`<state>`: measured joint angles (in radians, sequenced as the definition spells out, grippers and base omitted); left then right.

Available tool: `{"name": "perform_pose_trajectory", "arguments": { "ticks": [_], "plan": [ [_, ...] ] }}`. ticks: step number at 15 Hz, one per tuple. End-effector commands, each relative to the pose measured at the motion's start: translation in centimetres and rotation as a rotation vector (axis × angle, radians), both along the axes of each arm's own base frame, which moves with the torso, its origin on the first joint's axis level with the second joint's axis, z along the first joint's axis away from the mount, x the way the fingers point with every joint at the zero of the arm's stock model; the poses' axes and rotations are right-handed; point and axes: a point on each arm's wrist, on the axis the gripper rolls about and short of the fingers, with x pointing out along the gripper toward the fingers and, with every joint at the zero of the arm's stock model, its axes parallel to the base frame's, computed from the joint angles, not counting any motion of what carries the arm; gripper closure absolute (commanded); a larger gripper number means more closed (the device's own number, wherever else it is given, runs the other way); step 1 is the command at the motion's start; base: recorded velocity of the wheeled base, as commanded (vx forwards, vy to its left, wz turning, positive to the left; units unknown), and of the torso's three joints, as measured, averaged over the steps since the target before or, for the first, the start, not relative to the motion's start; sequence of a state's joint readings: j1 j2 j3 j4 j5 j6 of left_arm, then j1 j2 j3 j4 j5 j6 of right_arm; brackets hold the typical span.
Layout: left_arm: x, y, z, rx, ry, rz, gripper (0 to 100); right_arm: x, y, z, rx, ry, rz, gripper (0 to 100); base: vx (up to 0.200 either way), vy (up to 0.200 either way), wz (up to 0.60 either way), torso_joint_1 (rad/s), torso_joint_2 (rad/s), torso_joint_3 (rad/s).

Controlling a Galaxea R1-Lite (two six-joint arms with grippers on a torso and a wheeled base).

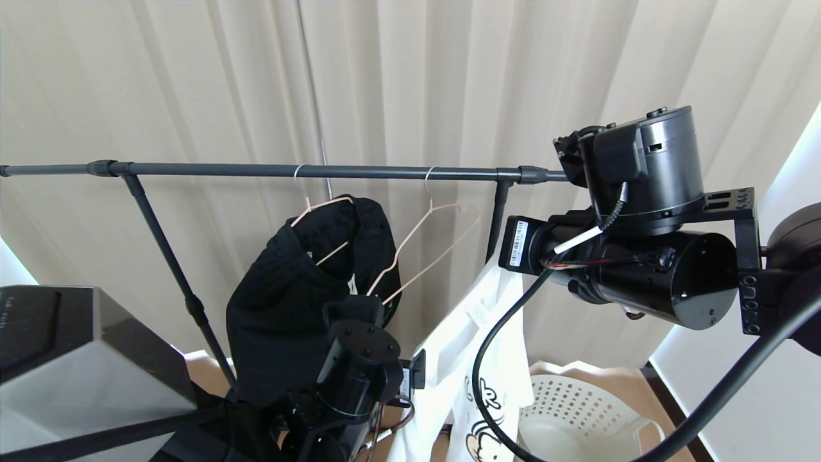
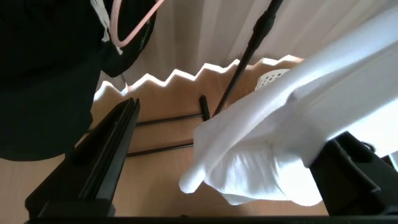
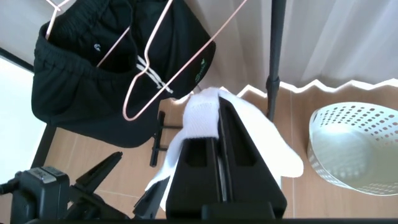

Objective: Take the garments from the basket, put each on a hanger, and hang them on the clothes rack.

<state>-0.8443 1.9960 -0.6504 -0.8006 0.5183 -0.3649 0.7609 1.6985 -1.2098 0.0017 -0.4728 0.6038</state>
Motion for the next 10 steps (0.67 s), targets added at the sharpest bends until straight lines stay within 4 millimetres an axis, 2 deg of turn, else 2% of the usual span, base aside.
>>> {"name": "perform_pose_trajectory", "arguments": {
  "ticks": [1,3,4,7,10],
  "plan": [
    [-0.3,0.3,-0.3,0.007,0.006,-0.001,0,0.1,-0.5,0.2,0.004,-0.005,-0.013,100,0.000,0.000,0.00,0.000,0.00,0.000],
    [-0.4,0.4,-0.3,0.004,0.004,-0.001,0,0.3,-0.7,0.3,0.004,-0.005,-0.021,100,0.000,0.000,0.00,0.000,0.00,0.000],
    [-0.5,0.5,-0.2,0.005,0.005,-0.002,100,0.6,-1.0,0.3,0.003,-0.006,-0.036,100,0.000,0.000,0.00,0.000,0.00,0.000],
    [-0.7,0.5,0.0,0.001,0.001,-0.007,100,0.7,-1.2,0.1,-0.002,-0.003,-0.039,100,0.000,0.000,0.00,0.000,0.00,0.000],
    [-1.1,0.8,1.1,-0.025,-0.022,-0.008,100,1.1,-1.8,-0.2,-0.033,-0.002,-0.069,100,0.000,0.000,0.00,0.000,0.00,0.000]
  ]
}}
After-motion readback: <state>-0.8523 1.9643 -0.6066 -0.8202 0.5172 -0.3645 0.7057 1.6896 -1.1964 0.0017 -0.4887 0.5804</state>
